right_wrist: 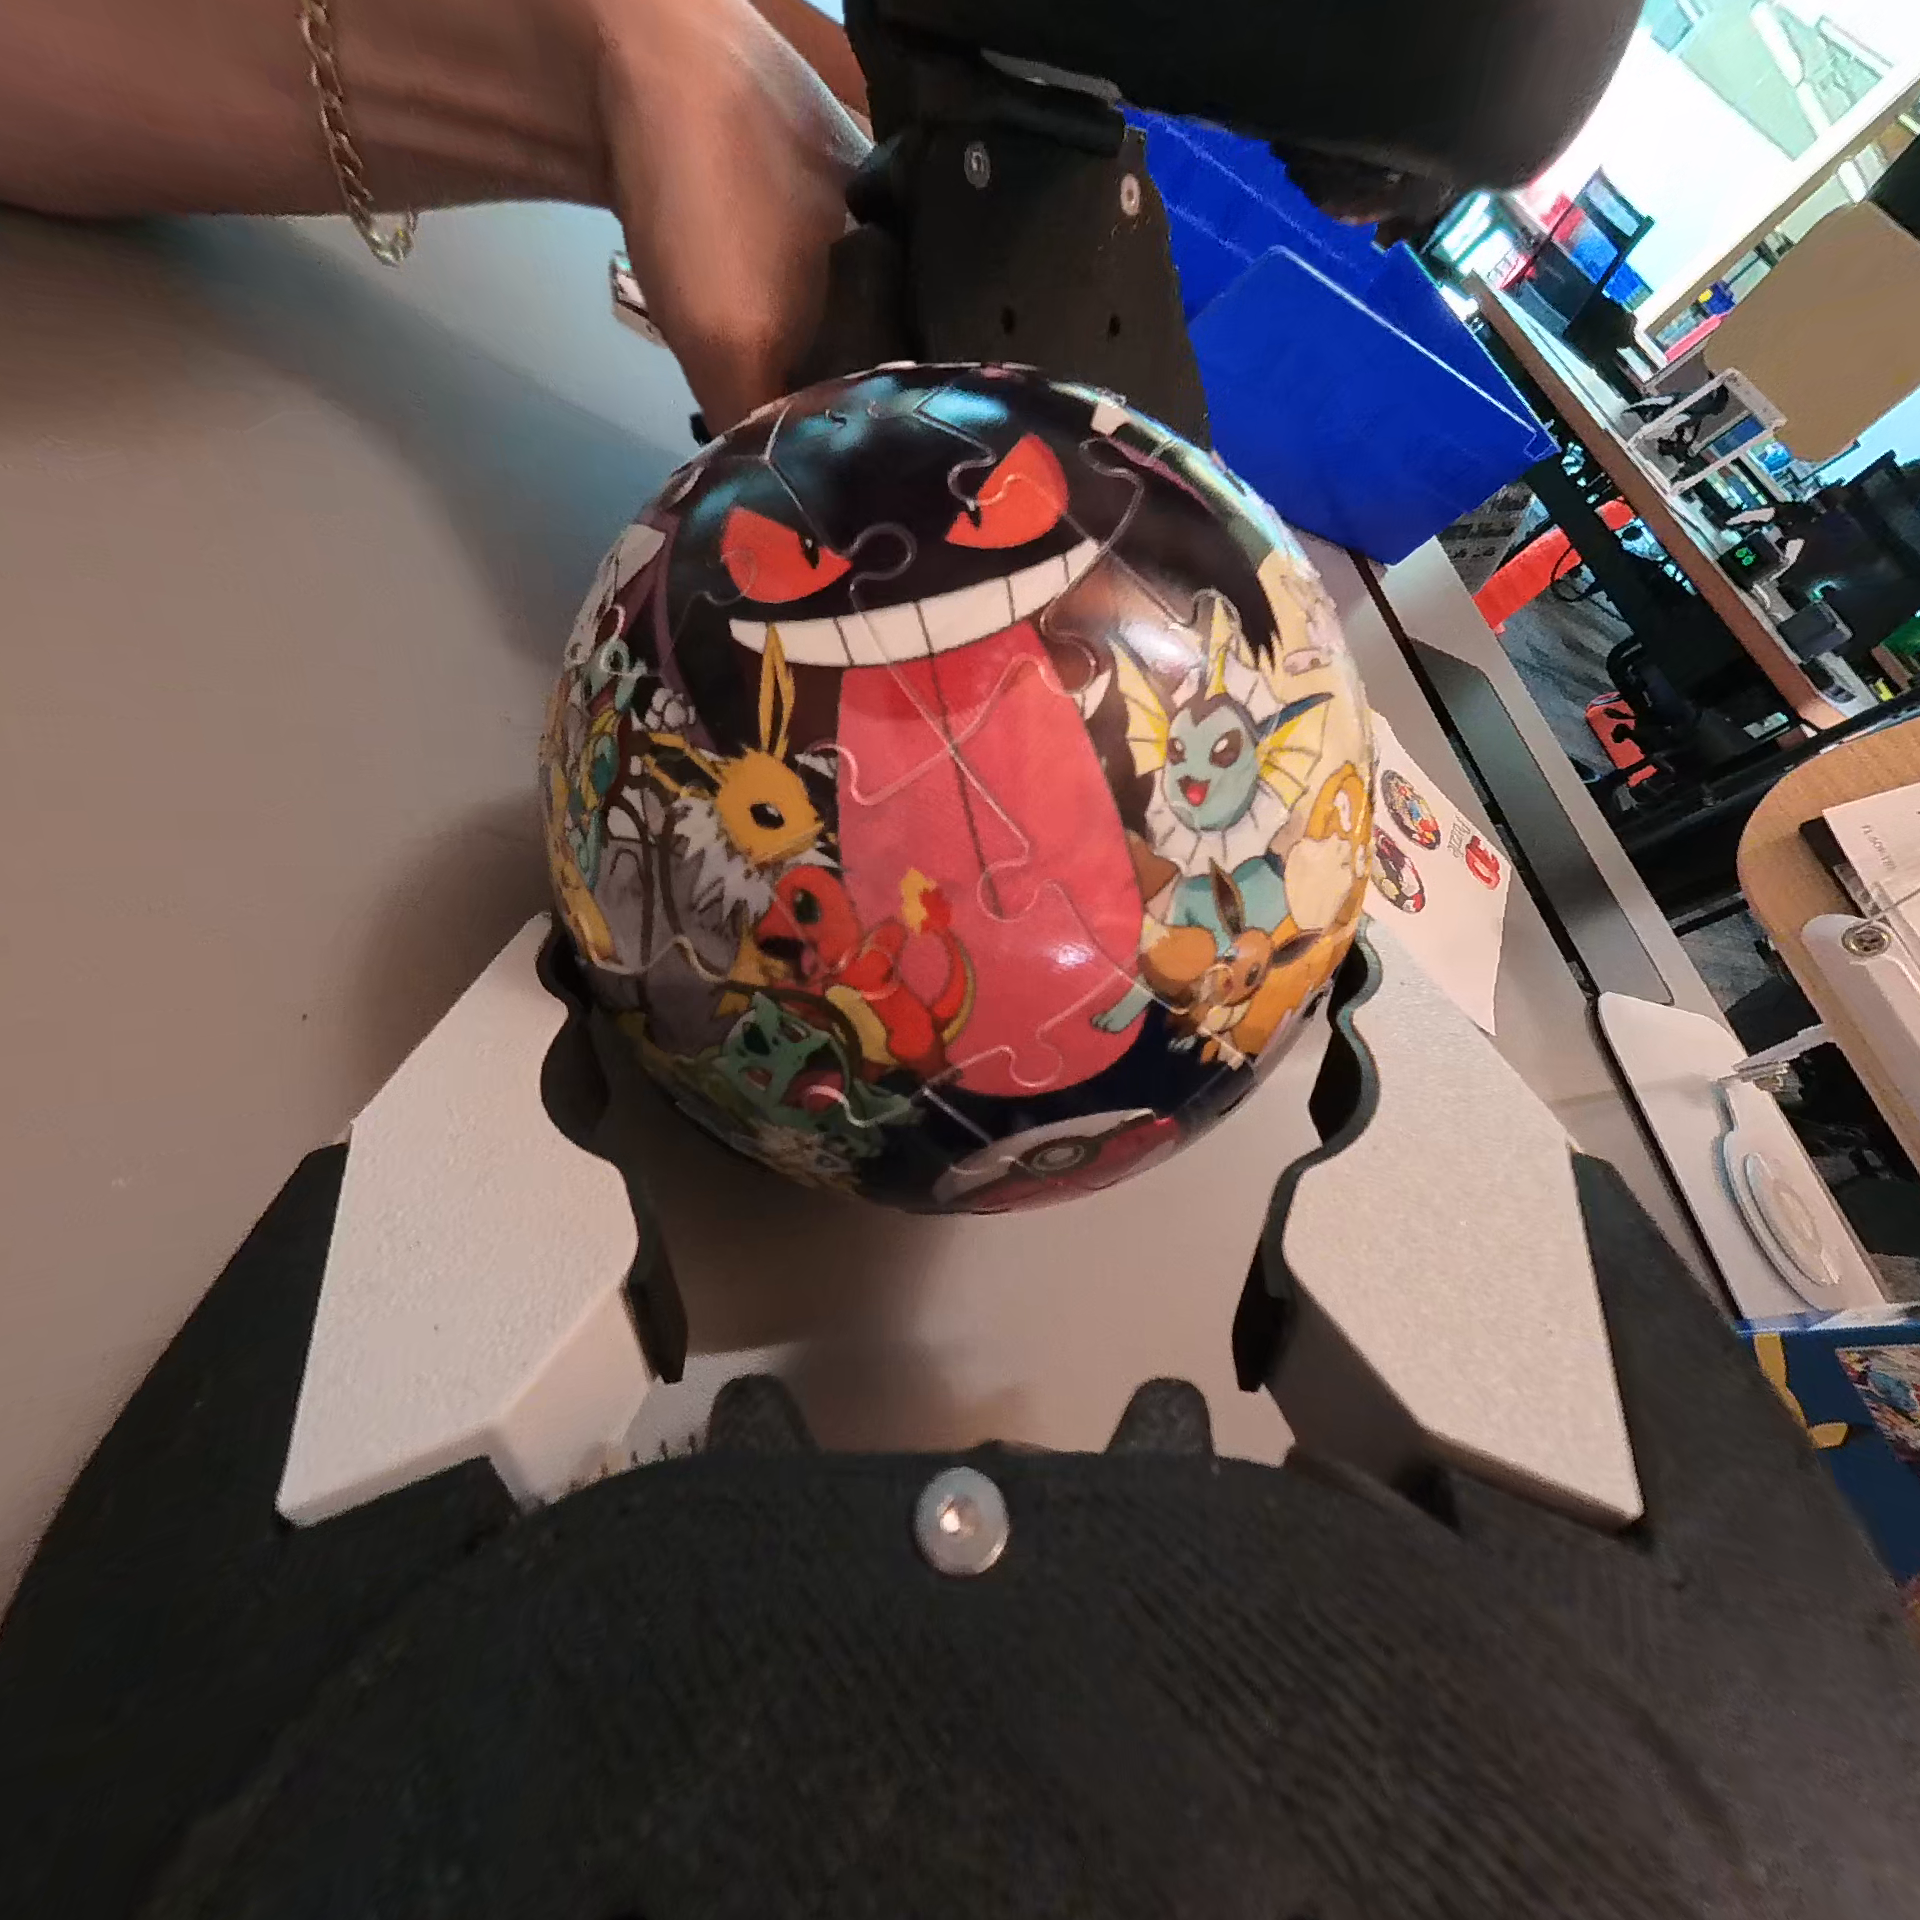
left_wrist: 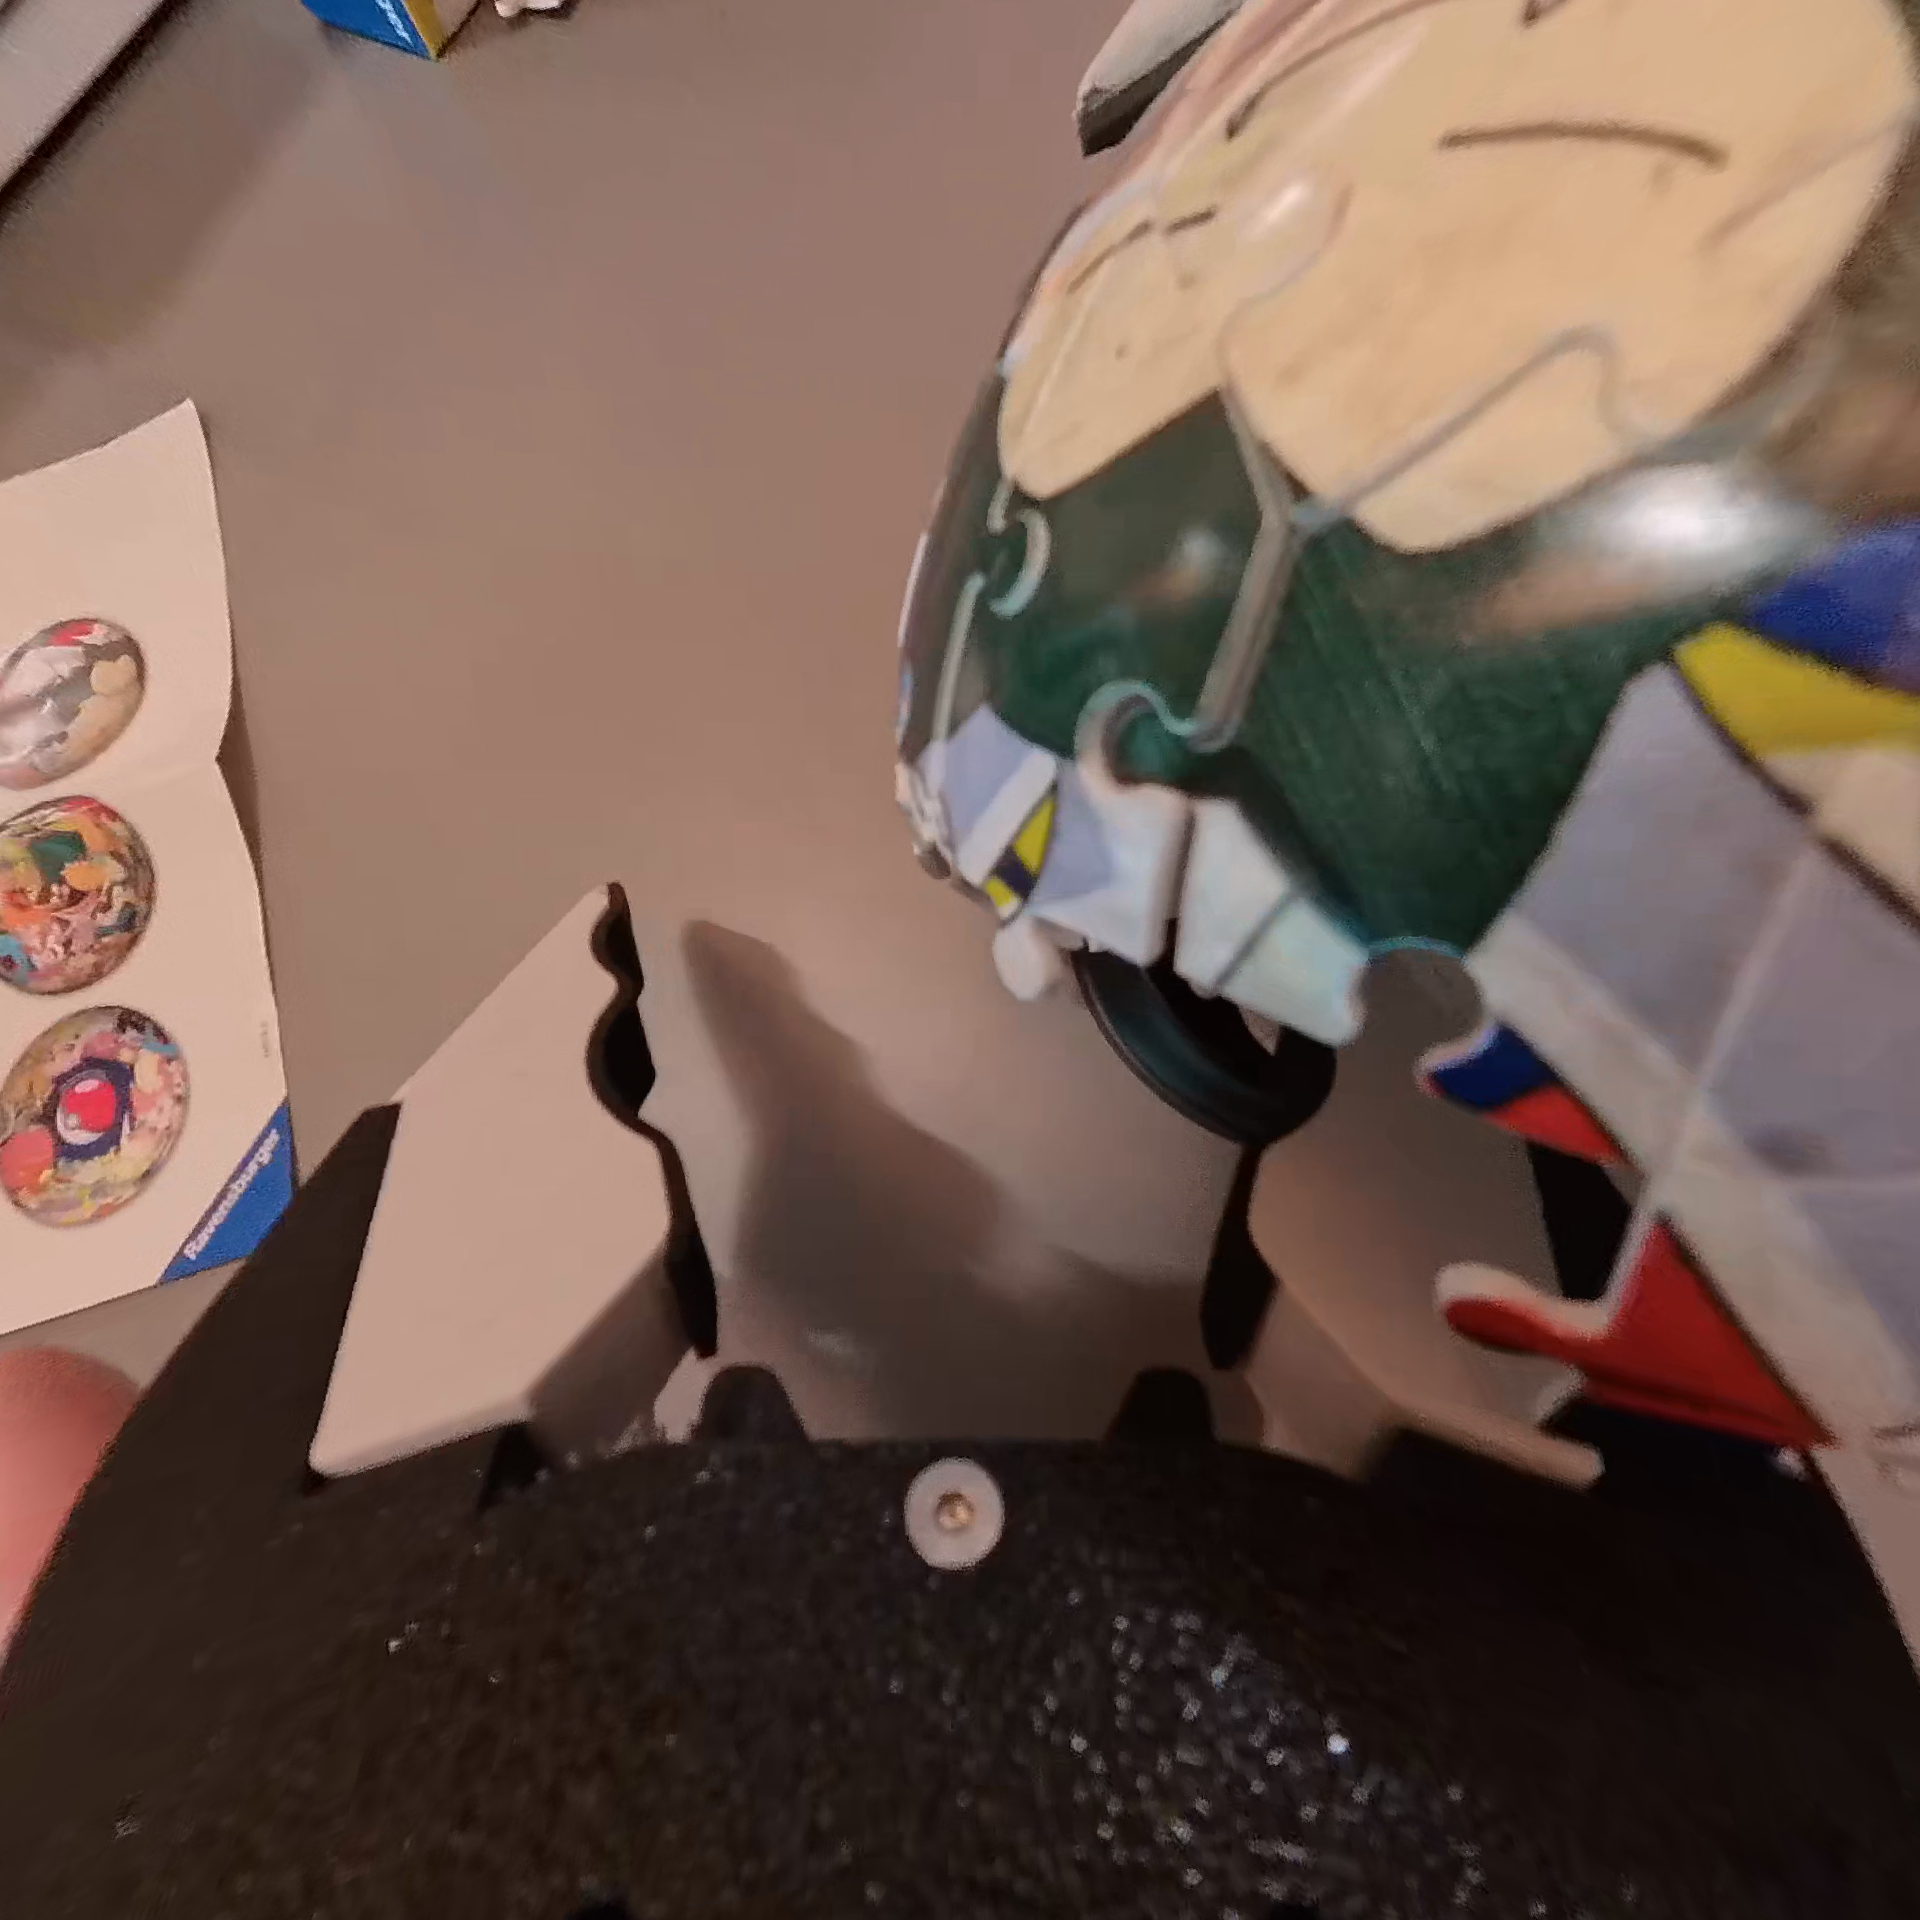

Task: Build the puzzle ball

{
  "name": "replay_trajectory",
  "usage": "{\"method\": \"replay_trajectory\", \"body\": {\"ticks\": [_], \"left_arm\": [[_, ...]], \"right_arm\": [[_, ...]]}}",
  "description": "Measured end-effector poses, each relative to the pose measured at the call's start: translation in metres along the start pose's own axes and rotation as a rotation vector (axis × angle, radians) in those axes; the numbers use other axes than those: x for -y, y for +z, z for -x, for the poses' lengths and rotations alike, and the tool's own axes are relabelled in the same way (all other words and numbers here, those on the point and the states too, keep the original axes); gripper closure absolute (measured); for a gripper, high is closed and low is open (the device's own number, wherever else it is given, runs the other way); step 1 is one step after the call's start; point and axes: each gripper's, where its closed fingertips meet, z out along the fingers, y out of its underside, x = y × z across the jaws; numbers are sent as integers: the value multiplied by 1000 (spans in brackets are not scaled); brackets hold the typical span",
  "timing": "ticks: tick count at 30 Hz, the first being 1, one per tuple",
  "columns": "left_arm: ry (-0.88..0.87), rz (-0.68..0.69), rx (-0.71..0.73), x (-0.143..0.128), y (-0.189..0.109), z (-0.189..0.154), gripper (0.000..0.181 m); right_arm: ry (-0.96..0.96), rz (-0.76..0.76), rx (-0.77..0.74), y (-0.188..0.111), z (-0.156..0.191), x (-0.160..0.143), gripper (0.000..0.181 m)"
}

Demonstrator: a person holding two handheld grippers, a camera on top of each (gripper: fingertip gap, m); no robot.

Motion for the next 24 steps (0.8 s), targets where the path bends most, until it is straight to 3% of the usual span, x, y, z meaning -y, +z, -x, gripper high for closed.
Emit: {"method": "replay_trajectory", "body": {"ticks": [5, 16, 22, 24], "left_arm": [[-103, -79, -136, 9, -6, -10, 66], [-58, 29, -69, -7, 2, -6, 60], [-42, -4, -34, -4, 1, 0, 54], [-47, -32, -14, 0, -3, 5, 67]], "right_arm": [[17, -28, -3, -1, 0, 2, 43], [17, -23, -1, 0, 0, 2, 43], [-18, 16, -20, -4, -1, 3, 44], [-18, 0, -39, -8, -2, 11, 45]]}}
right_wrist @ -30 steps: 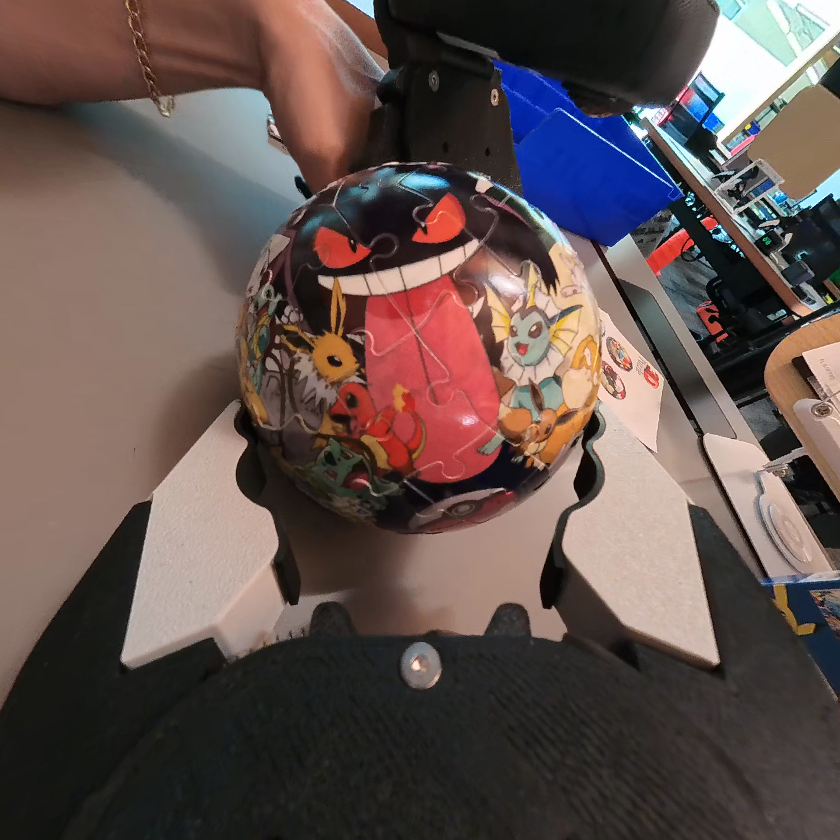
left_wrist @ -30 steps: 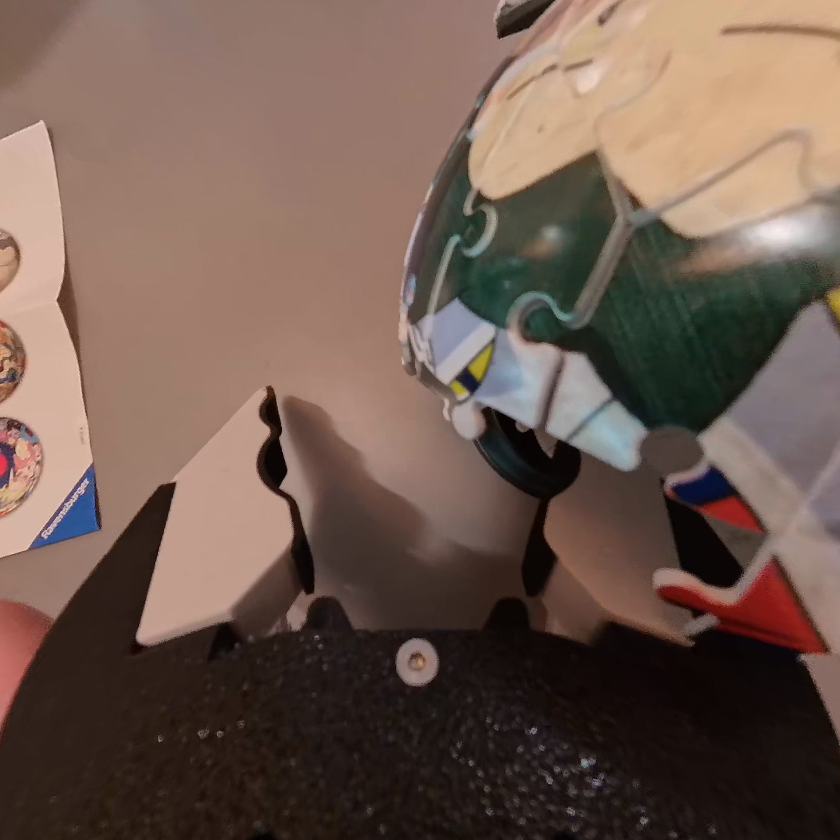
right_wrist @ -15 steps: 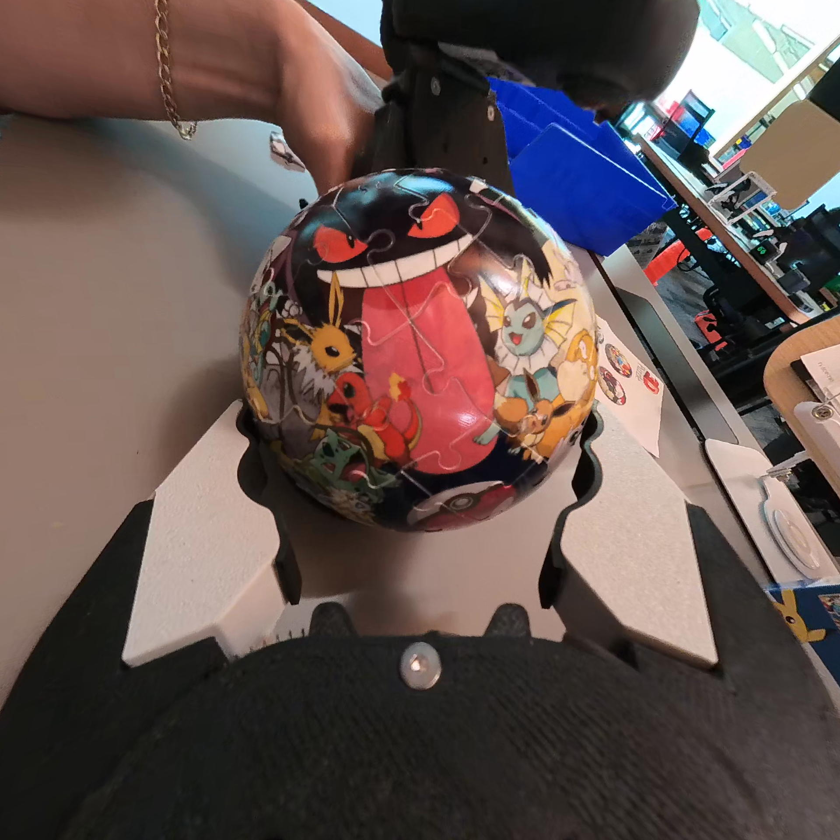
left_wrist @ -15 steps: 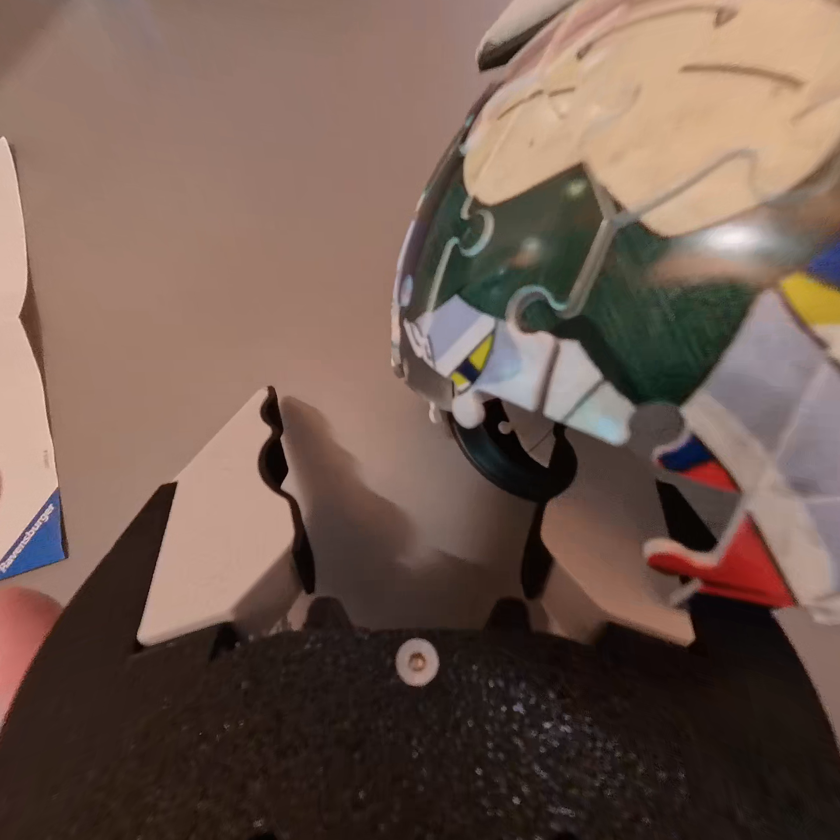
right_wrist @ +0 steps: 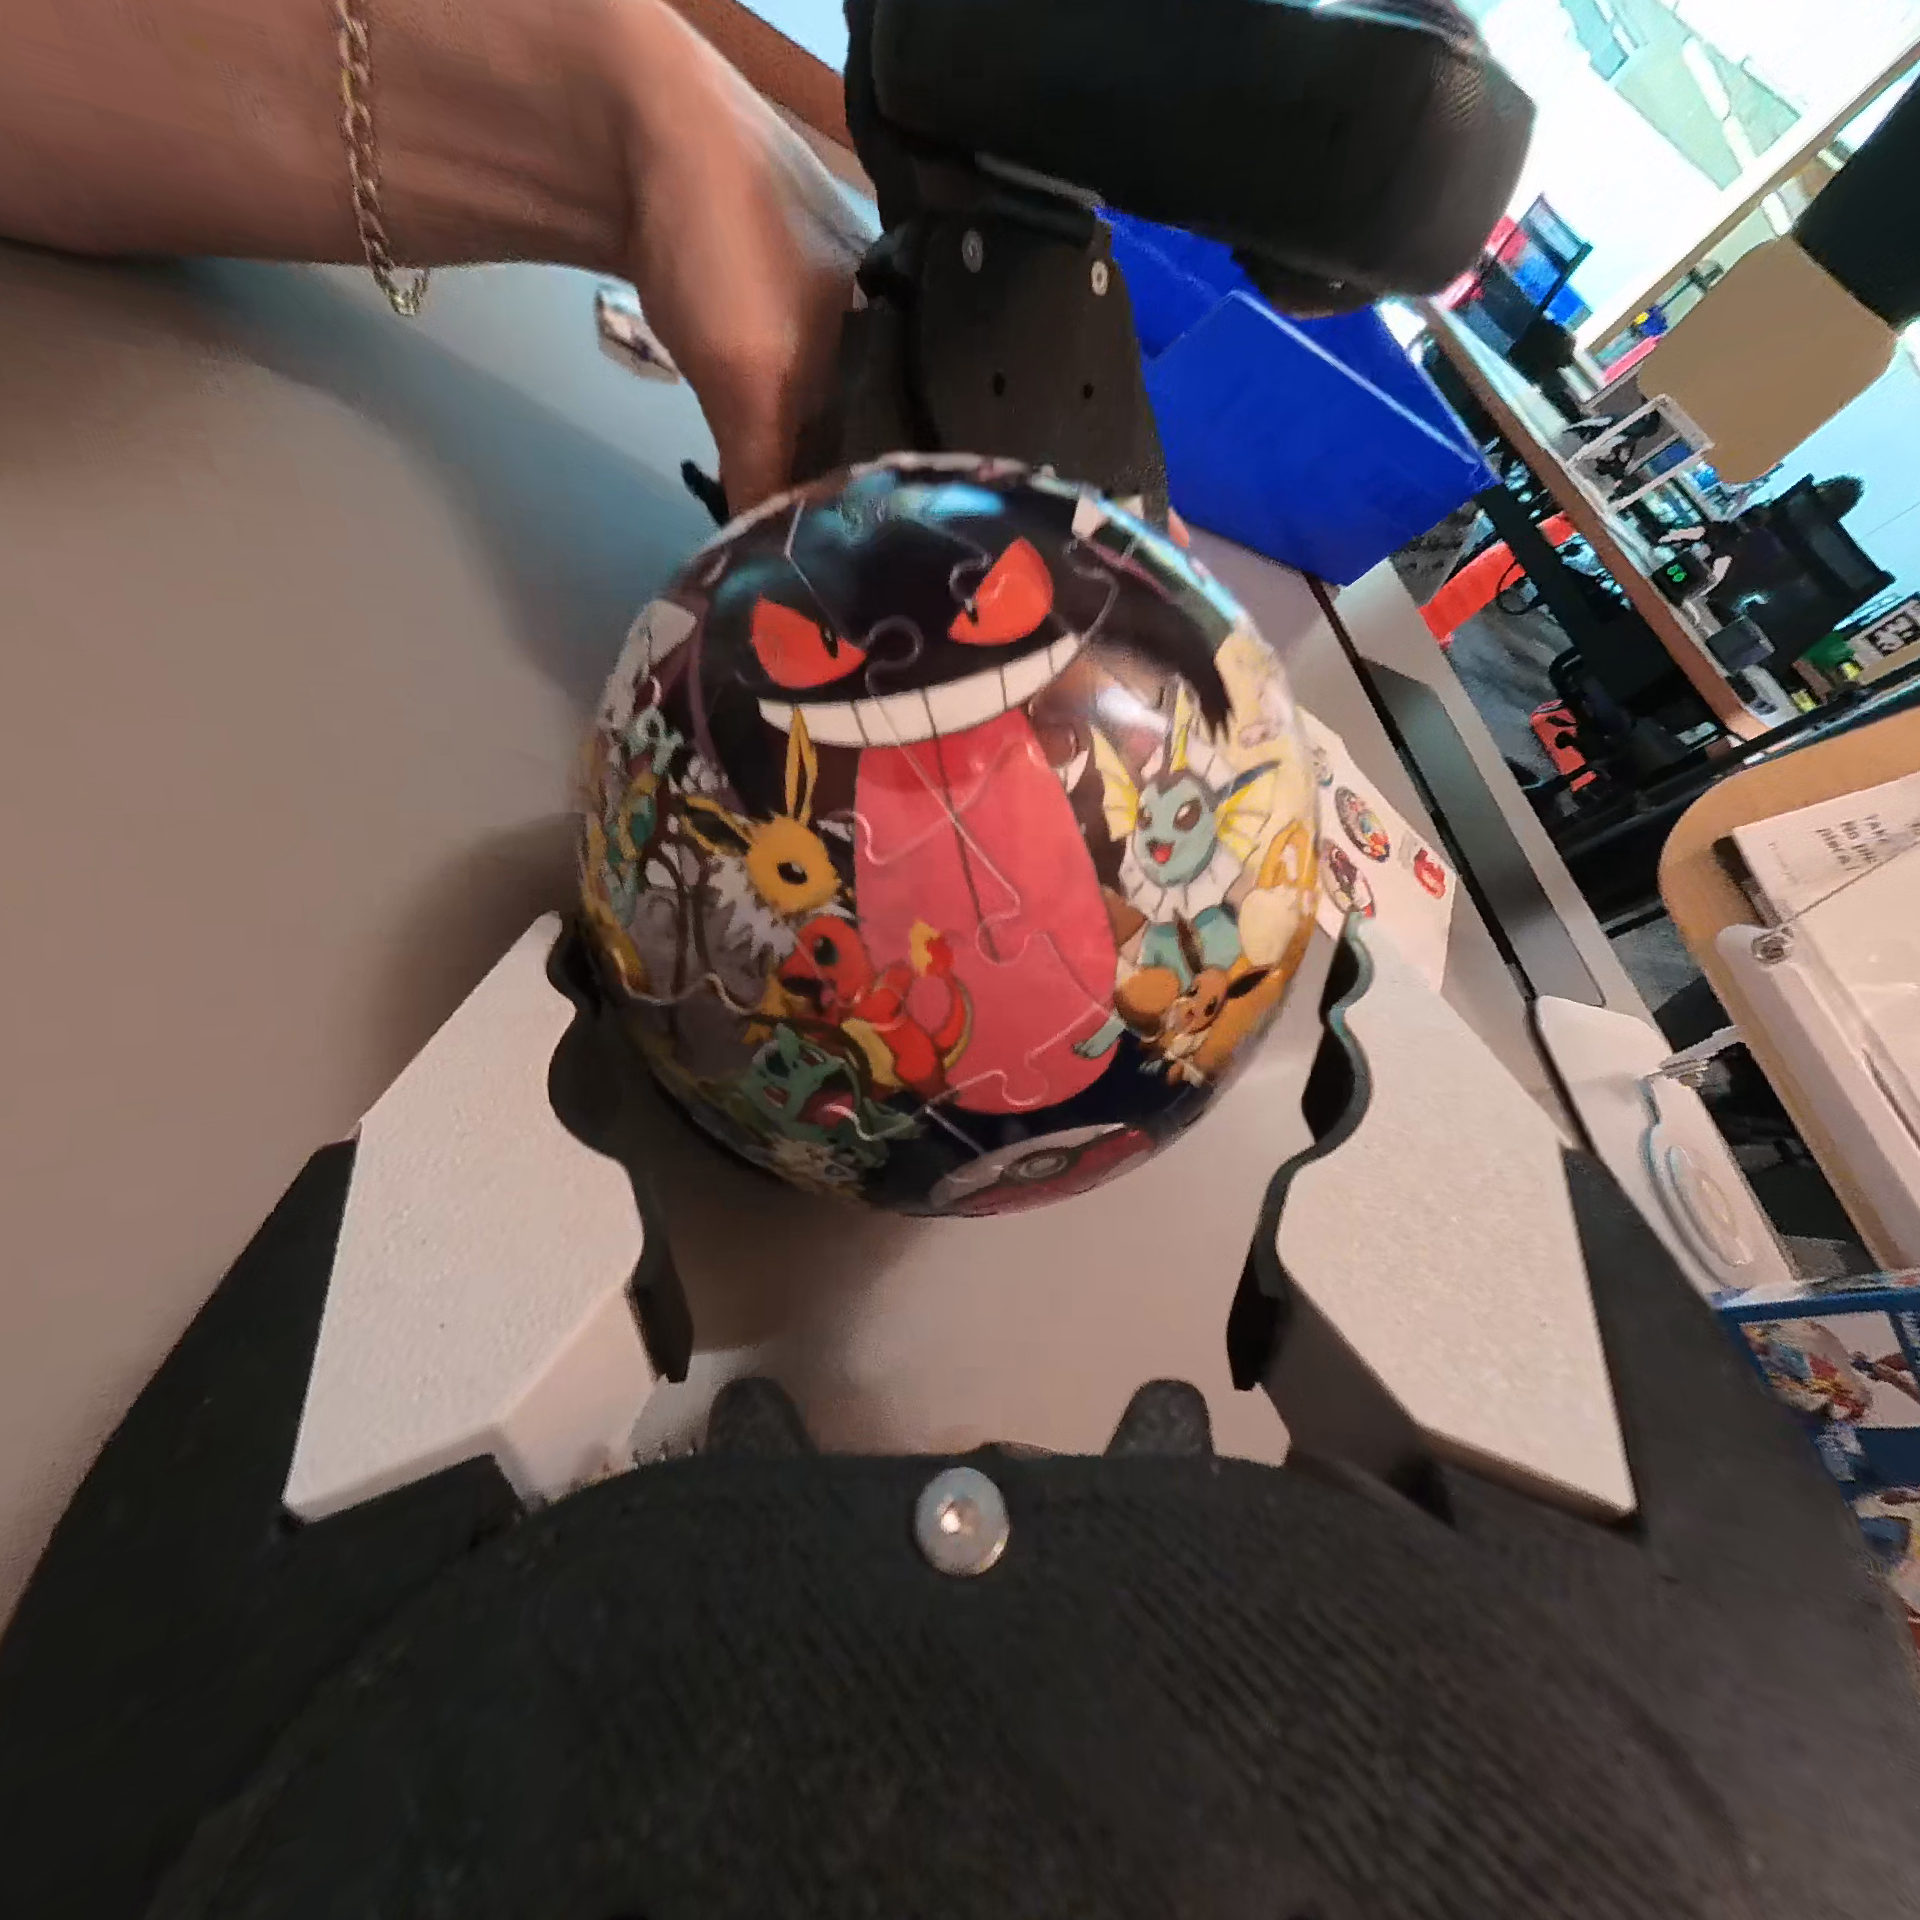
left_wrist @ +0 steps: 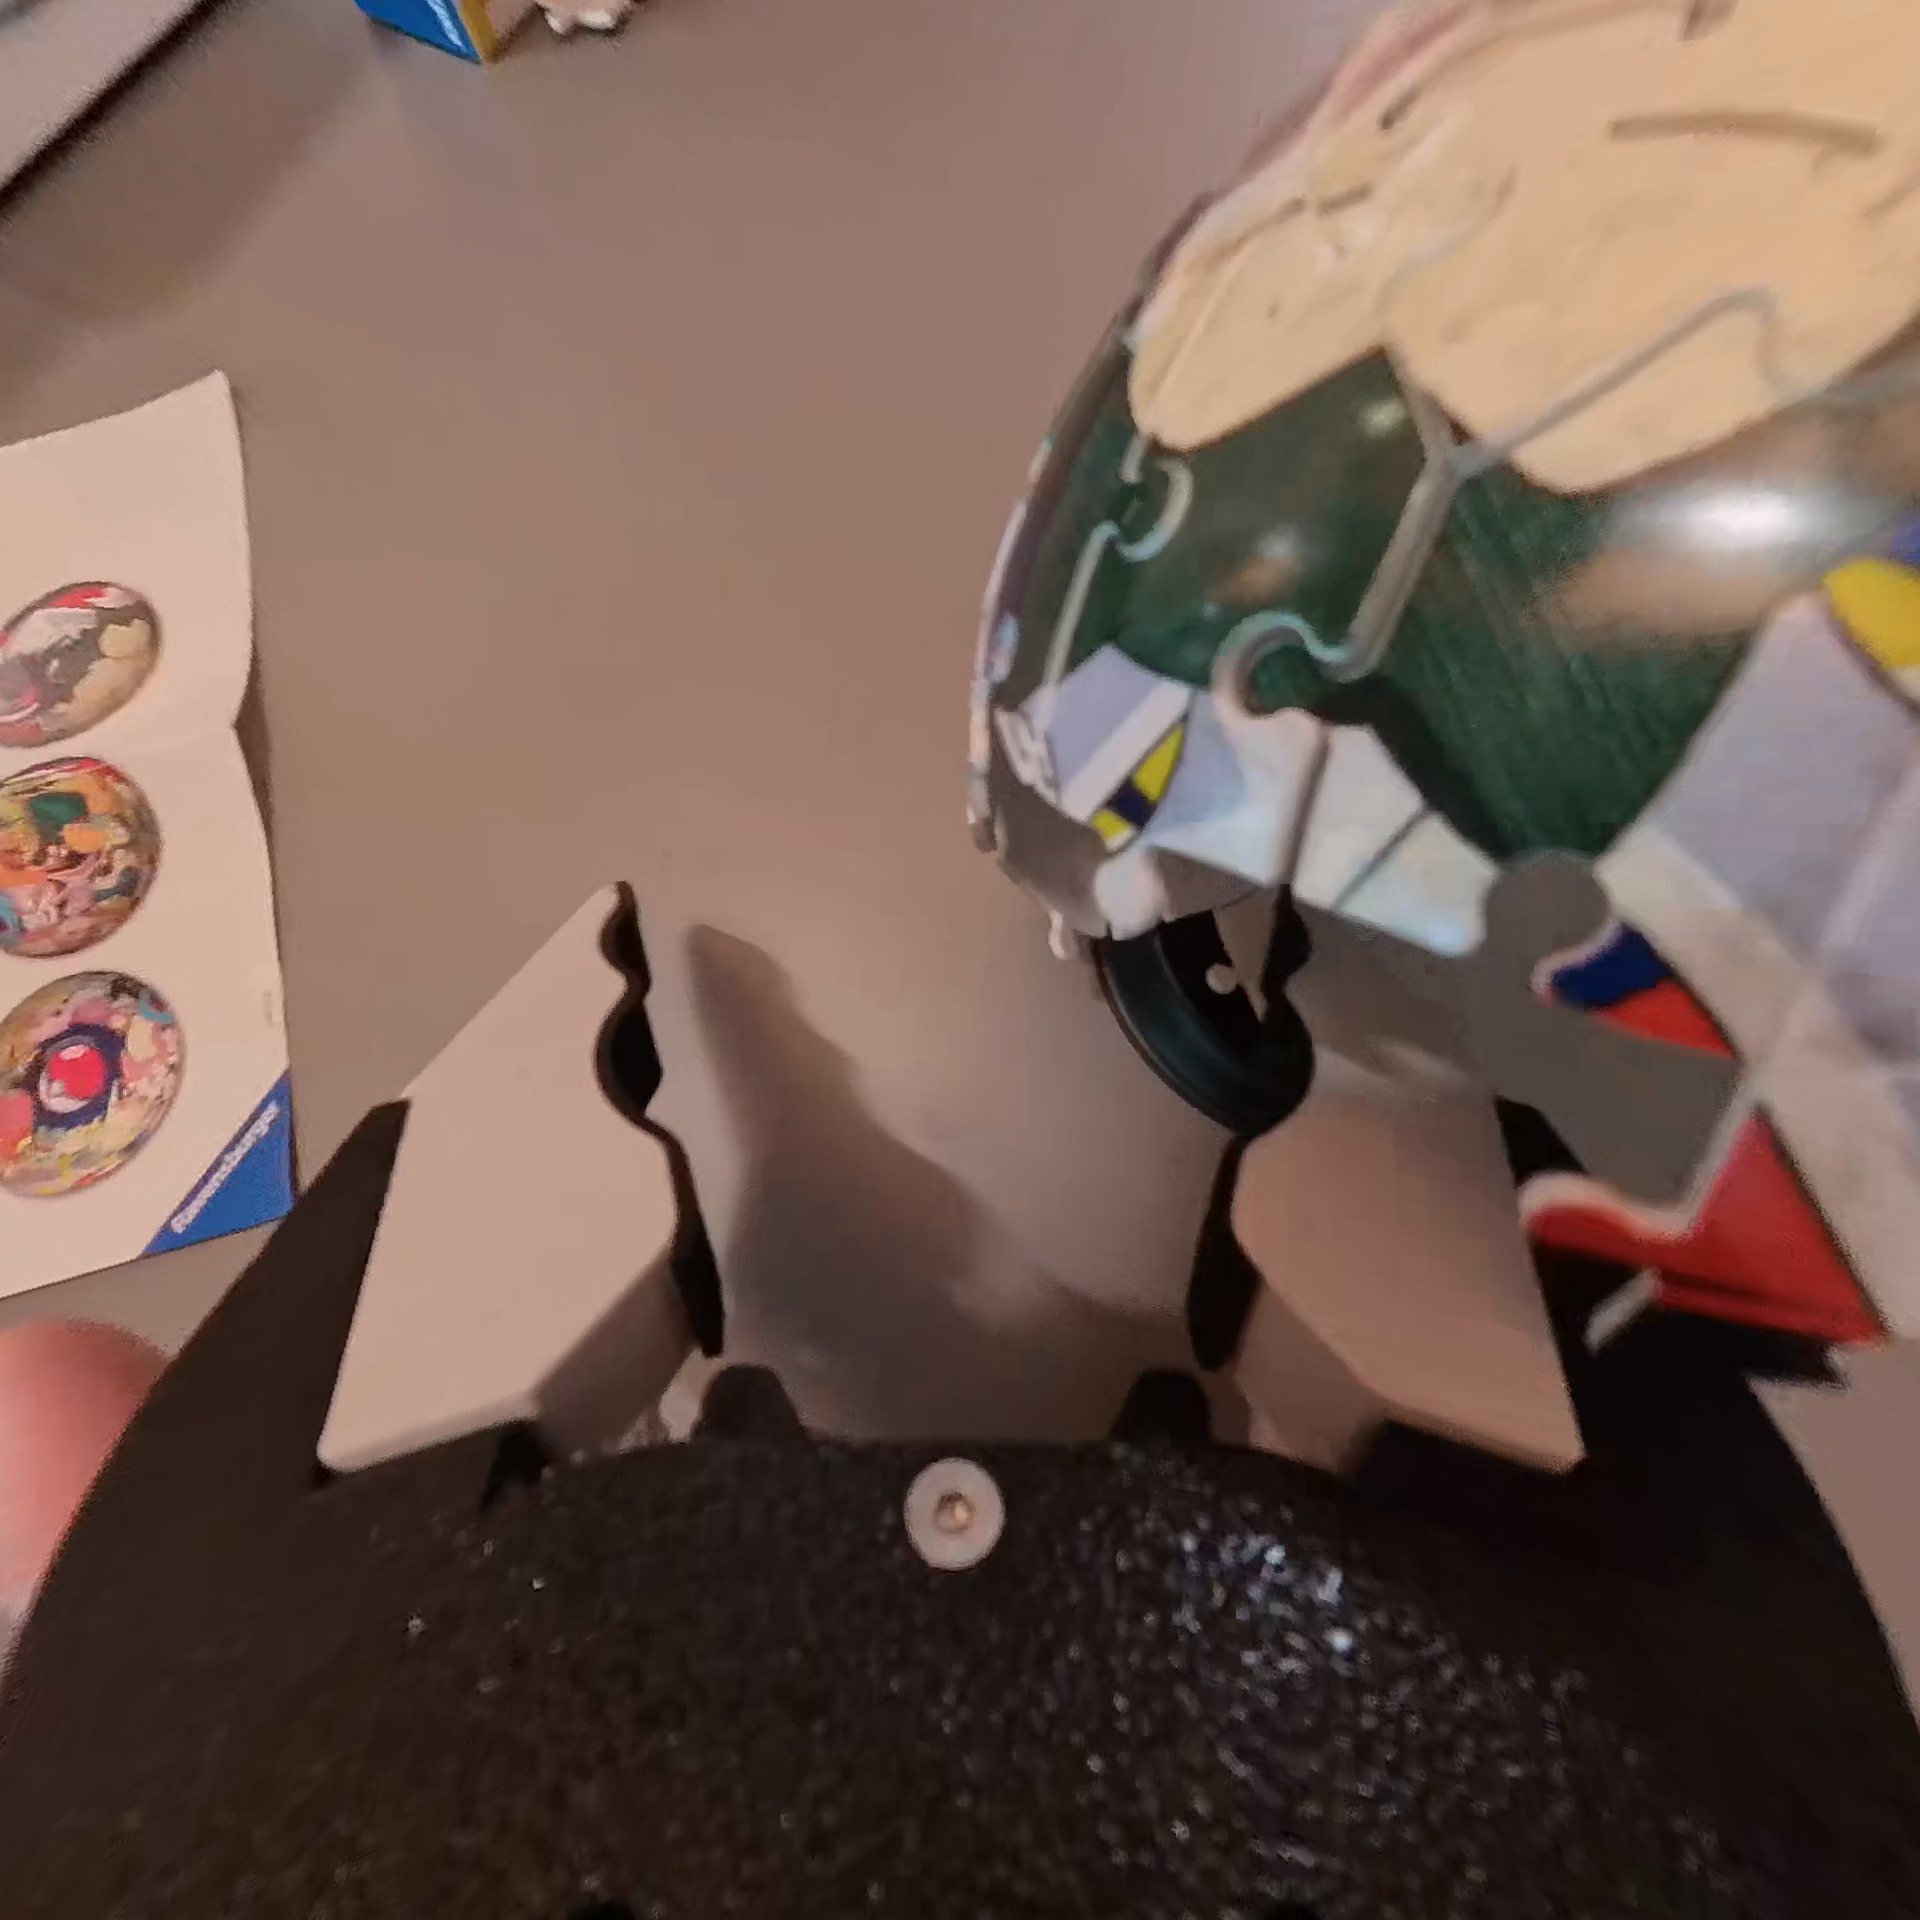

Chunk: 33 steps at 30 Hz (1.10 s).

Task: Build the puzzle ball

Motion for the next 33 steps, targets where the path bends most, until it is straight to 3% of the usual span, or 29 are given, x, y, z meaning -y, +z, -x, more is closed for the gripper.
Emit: {"method": "replay_trajectory", "body": {"ticks": [7, 12, 15, 21, 25, 27, 33], "left_arm": [[-72, -150, -32, 11, -26, 19, 68], [-15, -126, -85, 3, -22, 8, 76], [-42, -190, -123, 12, -27, -2, 77], [-33, -354, -168, 41, -50, -26, 88], [-33, -352, -139, 50, -54, -38, 90], [-38, -344, -112, 55, -57, -41, 100], [6, -268, -46, 69, -64, -56, 103]], "right_arm": [[-214, 46, -94, -1, 4, 20, 46], [-337, 87, -101, 8, 6, 18, 48], [-334, 71, -125, 8, 5, 18, 49], [-180, -36, -156, -3, -5, 19, 51], [-22, -119, -124, -14, -12, 17, 52], [56, -167, -102, -19, -16, 16, 54], [312, -383, 42, -39, -25, 28, 71]]}}
